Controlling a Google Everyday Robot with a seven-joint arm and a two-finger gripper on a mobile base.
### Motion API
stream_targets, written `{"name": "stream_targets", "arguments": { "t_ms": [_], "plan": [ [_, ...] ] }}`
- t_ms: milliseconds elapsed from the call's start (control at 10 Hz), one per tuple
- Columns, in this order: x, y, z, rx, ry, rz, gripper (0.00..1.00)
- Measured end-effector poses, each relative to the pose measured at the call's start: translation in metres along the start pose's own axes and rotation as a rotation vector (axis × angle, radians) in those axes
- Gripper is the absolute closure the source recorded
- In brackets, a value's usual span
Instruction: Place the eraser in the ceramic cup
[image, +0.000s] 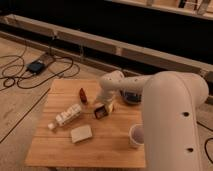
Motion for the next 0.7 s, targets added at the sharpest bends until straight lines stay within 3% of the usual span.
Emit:
{"name": "stream_targets", "arguments": {
  "t_ms": [400,700],
  "plan": [
    [0.0076,-0.0080,-0.0032,0.065,0.028,-0.069,0.38],
    [0.0043,-0.0063,-0.0088,0.098,0.026,-0.096,0.68]
  ]
}}
